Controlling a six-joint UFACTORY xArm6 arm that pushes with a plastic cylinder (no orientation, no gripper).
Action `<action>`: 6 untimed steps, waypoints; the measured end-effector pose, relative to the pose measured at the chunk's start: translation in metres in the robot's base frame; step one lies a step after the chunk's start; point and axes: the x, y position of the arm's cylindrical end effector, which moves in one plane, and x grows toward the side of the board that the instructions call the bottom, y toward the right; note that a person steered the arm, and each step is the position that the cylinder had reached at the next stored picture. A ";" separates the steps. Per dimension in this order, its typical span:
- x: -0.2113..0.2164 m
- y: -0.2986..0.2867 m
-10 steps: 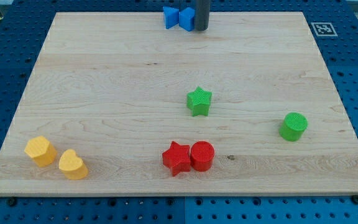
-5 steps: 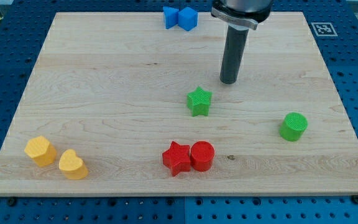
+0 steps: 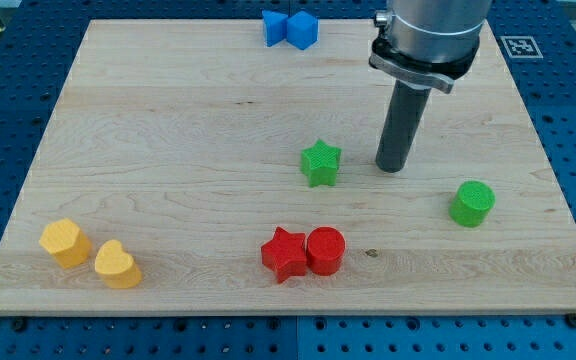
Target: Slide the green star towards the center left
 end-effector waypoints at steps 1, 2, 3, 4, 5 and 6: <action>0.010 -0.002; 0.012 -0.005; 0.023 -0.007; 0.027 -0.017; 0.026 -0.046; 0.020 -0.083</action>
